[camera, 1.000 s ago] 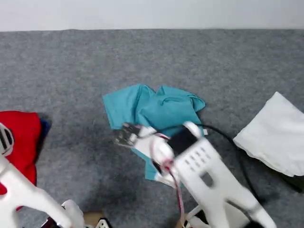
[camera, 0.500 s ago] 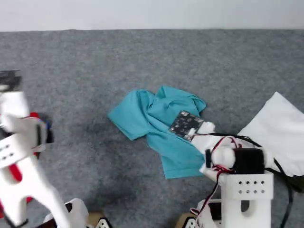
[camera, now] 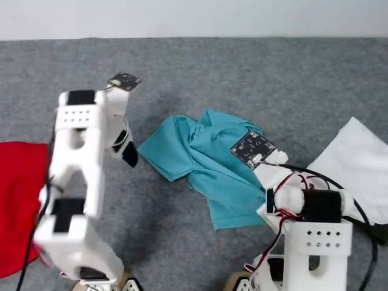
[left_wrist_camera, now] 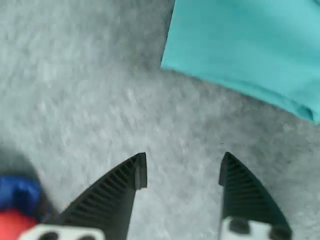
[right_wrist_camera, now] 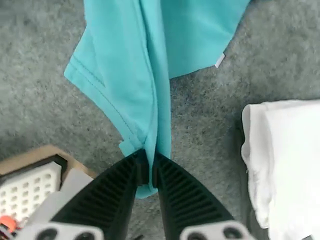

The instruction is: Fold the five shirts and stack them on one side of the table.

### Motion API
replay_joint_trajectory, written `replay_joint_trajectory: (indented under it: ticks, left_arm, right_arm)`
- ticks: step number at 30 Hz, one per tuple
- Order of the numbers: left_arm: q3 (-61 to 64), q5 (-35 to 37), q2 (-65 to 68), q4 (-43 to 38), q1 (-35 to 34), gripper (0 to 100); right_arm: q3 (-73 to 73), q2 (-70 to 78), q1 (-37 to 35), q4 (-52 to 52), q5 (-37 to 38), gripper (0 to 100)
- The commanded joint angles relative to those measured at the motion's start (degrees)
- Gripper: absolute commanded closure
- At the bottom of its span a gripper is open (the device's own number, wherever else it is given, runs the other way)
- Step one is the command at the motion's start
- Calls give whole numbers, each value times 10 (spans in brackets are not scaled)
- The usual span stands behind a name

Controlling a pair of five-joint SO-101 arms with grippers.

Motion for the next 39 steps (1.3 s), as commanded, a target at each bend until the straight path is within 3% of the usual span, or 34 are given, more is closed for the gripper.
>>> replay_joint_trajectory:
  ticks: [1,7,12,18,31,39]
  left_arm:
    - [-145,-40,96,32,5,754]
    - [-366,-58,266,75,4,754]
    - [-469,-56,349,77,23,754]
    - [-479,-55,380,76,59,755]
    - [-502,-17,428,76,55,760]
    - [-498,-18,452,77,84,948]
  right_arm:
    - [-2,-10,8,22,-37,988]
    - [-2,-14,8,22,-75,988]
    - [-2,-14,11,22,-79,988]
    - [-2,-11,11,22,-78,988]
    - [-2,-10,11,22,-76,988]
    - [-2,-10,8,22,-76,988]
